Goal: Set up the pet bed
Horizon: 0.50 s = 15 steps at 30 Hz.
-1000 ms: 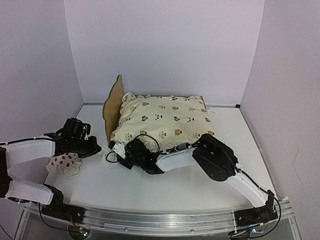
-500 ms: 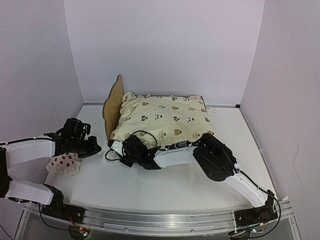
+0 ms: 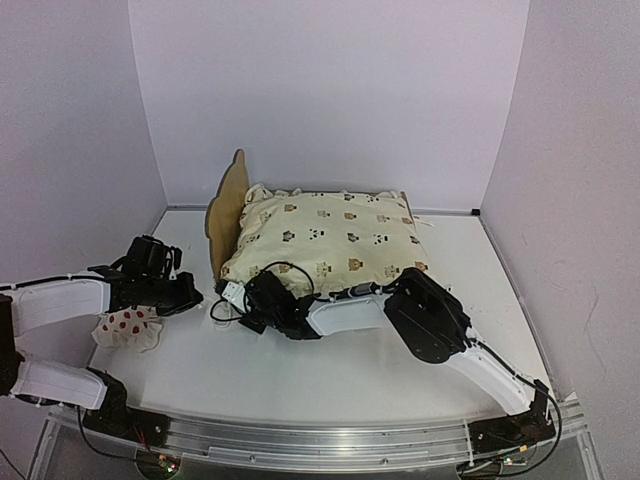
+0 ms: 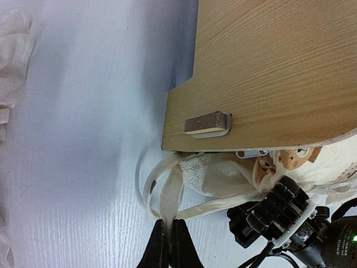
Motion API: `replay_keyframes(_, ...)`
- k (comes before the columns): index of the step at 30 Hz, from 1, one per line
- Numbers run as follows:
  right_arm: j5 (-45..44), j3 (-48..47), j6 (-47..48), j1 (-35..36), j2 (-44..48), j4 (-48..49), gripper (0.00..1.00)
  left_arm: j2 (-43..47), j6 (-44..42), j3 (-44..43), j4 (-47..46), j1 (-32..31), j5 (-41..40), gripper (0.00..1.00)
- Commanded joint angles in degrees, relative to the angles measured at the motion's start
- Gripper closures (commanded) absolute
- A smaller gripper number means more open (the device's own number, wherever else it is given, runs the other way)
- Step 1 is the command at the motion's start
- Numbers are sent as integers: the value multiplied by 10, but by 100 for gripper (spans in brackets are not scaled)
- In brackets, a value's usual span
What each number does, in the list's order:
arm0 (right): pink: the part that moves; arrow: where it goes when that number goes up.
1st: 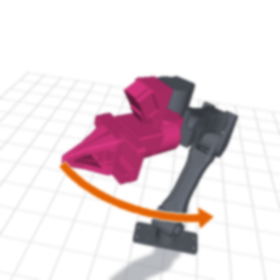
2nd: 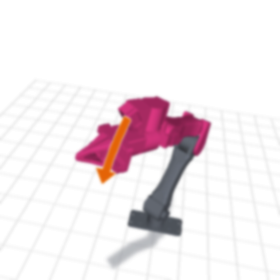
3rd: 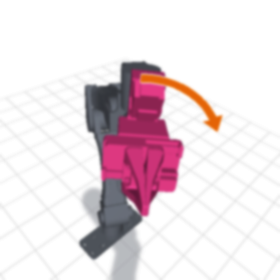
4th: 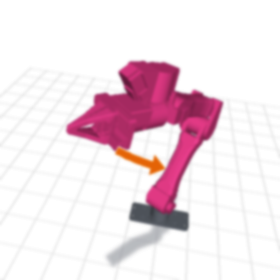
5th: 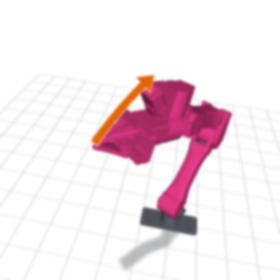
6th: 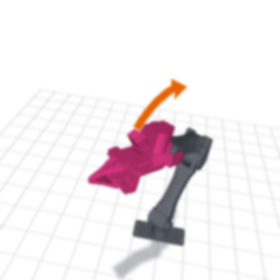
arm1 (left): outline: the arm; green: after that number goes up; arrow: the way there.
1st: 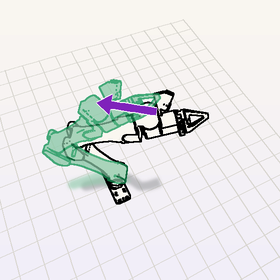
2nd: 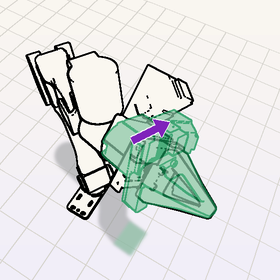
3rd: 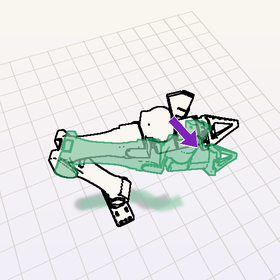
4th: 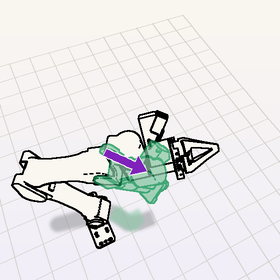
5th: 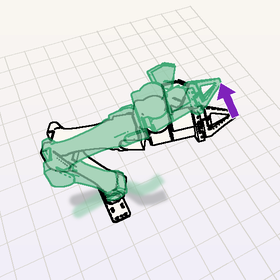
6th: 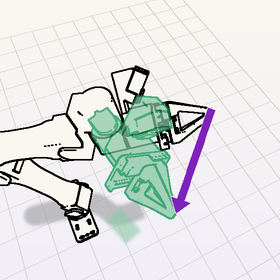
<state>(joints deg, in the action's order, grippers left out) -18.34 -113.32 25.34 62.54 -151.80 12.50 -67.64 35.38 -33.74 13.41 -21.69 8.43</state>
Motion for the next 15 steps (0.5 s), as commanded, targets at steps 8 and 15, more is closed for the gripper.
replay_keyframes(8,19,174,-74,-4,104,-61,100,1,-15,-50,-9,2,-9,100)
replay_keyframes(15,9,281,-105,-4,170,-40,100,14,-27,-86,23,2,-38,100)
